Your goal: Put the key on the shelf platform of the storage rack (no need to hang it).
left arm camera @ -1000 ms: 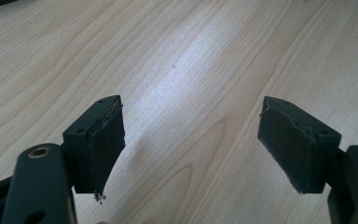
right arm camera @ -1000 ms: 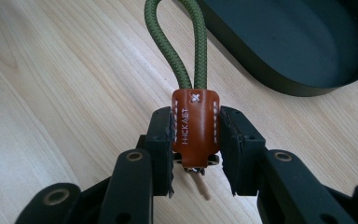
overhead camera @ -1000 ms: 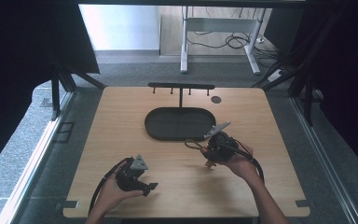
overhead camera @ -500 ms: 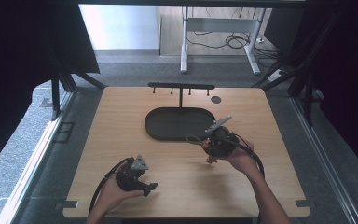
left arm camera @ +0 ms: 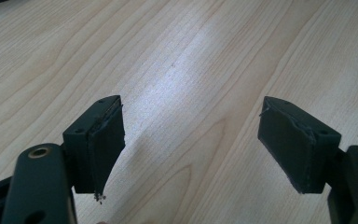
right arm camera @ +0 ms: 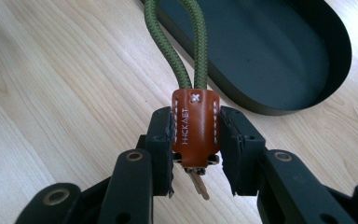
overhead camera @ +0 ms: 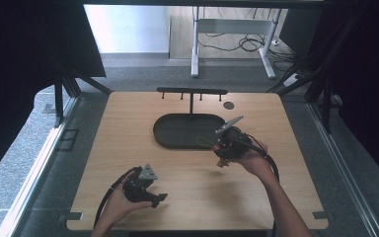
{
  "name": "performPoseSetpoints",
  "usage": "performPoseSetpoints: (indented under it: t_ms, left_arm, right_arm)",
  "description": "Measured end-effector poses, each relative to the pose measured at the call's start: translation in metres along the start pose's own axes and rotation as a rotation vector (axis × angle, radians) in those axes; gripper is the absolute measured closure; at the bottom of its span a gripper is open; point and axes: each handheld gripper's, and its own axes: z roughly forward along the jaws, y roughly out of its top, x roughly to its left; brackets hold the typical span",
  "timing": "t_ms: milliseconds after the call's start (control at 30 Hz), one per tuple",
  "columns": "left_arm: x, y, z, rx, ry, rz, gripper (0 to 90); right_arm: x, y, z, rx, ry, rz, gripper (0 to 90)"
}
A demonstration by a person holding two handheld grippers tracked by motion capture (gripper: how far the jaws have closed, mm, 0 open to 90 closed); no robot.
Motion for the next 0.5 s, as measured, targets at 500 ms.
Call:
performPoseSetpoints:
  t_ms: [500]
  left_arm:
    - [0.001,-0.001,-0.001,-0.009,0.001,-0.009,23.4]
  right_arm:
    - [-0.008,0.014,0.004,0.02,0.001,0.009,66.8]
